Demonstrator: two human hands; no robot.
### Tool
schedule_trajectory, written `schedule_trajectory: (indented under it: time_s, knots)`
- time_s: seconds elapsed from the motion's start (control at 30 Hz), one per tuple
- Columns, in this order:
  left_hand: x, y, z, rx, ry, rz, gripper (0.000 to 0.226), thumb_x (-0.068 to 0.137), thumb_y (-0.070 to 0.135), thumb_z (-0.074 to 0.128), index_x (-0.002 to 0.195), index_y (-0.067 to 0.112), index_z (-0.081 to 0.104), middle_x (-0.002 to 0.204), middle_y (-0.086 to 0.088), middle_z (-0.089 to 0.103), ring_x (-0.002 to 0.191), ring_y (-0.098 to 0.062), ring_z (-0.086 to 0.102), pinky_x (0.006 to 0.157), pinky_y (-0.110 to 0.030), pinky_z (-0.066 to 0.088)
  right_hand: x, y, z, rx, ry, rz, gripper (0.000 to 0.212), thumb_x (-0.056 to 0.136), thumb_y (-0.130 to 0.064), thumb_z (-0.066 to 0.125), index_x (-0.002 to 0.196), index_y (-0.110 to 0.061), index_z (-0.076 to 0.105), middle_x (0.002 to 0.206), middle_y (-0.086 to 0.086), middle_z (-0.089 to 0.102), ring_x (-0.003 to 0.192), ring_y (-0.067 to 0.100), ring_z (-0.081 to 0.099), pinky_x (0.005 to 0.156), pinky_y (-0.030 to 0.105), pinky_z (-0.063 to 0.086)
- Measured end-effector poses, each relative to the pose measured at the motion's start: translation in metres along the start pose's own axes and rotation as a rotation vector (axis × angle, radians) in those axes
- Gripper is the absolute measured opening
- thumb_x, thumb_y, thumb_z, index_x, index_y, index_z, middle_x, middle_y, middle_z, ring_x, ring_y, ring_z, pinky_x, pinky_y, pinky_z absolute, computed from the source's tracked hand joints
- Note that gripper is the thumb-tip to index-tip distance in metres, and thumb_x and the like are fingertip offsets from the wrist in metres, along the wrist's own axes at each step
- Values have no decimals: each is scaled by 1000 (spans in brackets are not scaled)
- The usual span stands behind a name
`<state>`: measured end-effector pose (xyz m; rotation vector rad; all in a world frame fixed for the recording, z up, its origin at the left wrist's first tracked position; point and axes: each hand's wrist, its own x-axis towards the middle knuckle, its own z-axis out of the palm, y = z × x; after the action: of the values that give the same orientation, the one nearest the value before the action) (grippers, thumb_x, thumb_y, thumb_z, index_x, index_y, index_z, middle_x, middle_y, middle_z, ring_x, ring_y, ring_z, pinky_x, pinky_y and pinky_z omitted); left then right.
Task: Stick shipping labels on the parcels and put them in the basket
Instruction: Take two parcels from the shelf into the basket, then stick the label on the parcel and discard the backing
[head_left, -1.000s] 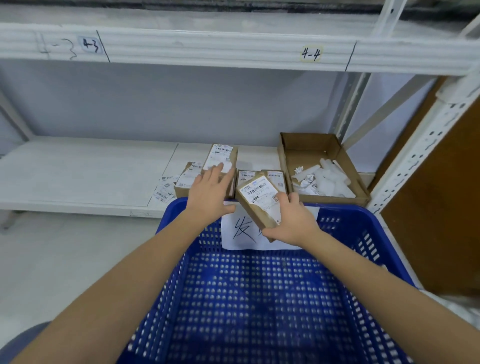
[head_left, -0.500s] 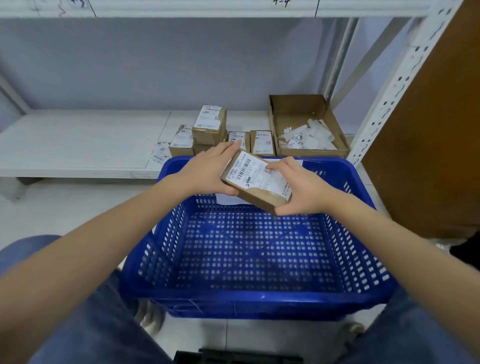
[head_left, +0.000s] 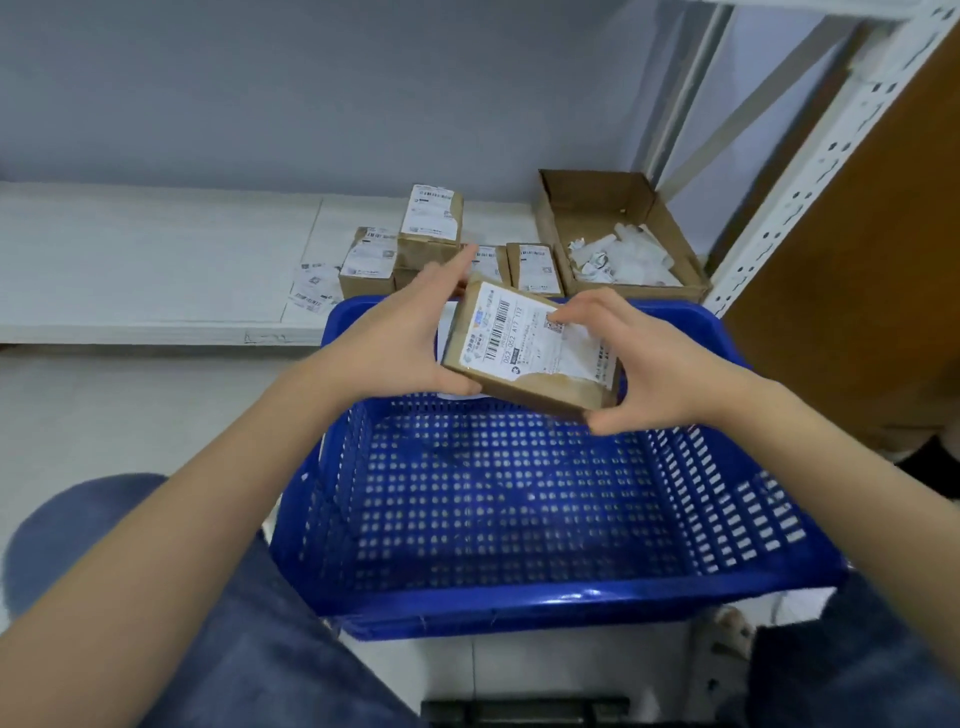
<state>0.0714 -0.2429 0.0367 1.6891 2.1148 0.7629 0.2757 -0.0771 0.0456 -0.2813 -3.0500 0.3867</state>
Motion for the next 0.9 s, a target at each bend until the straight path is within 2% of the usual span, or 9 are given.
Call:
schedule_trajectory:
  time_s: [0.07, 0.17, 0.27, 0.37, 0.5, 0.57, 0.67, 0.8, 0.9]
  knots:
    - [1, -2, 3, 101, 11, 2, 115, 61, 36, 88, 151, 21, 18, 135, 5, 38, 123, -9, 43, 98, -35, 44, 3, -3, 0, -23, -10, -6, 90, 67, -40, 76, 143, -21, 32, 143, -3, 31, 124, 11, 37, 94, 28, 44]
    - [6, -1, 14, 171, 62, -19, 104, 55, 42, 88, 140, 19, 33, 124, 5, 42, 112, -12, 48, 87, -41, 49, 8, -4, 8, -75, 1, 24, 81, 75, -39, 74, 143, -20, 35, 146, 1, 34, 132, 14, 33, 105, 23, 29]
    - [14, 5, 31, 208, 181, -55, 98, 55, 45, 86, 135, 15, 38, 121, 1, 43, 110, -14, 46, 84, -39, 48, 13, 3, 19, -136, 103, 57, 67, 81, -45, 69, 138, -18, 45, 148, 11, 34, 136, 27, 33, 111, 42, 31]
    - [26, 12, 47, 189, 261, -83, 93, 57, 44, 86, 131, 12, 39, 123, -2, 45, 111, -17, 47, 86, -35, 45, 15, 4, 23, -106, 225, 77, 52, 84, -48, 60, 126, -18, 56, 143, 12, 41, 130, 29, 40, 102, 45, 39]
    - [39, 14, 68, 230, 251, -116, 100, 57, 49, 82, 137, 10, 37, 125, -2, 47, 113, -20, 46, 90, -32, 34, 14, 12, 33, 40, 238, 96, 48, 80, -53, 53, 111, -17, 62, 118, 1, 52, 106, 16, 53, 75, 40, 54]
    - [43, 14, 77, 214, 252, -118, 100, 55, 49, 82, 136, 8, 39, 123, -3, 49, 111, -21, 45, 90, -32, 33, 11, 22, 44, 118, 221, 106, 45, 79, -53, 54, 103, -16, 62, 107, -2, 51, 95, 14, 55, 67, 39, 55]
    - [48, 11, 84, 193, 206, -126, 102, 55, 48, 82, 137, 8, 38, 122, -2, 46, 111, -19, 42, 88, -27, 33, 7, 32, 62, 188, 224, 140, 43, 79, -52, 53, 99, -14, 62, 102, -1, 52, 89, 14, 55, 65, 40, 54]
    - [49, 4, 92, 249, 152, -121, 103, 53, 48, 83, 136, 4, 40, 122, -8, 49, 112, -24, 44, 85, -25, 32, 9, 30, 77, 193, 225, 118, 43, 81, -51, 49, 96, -12, 61, 99, 2, 54, 86, 18, 56, 59, 36, 53]
    - [44, -1, 99, 266, 123, -120, 102, 50, 52, 76, 132, 0, 45, 120, -10, 52, 108, -27, 48, 83, -28, 36, 10, 24, 82, 112, 271, 77, 41, 82, -49, 45, 88, -12, 62, 89, 2, 56, 73, 19, 58, 50, 30, 47]
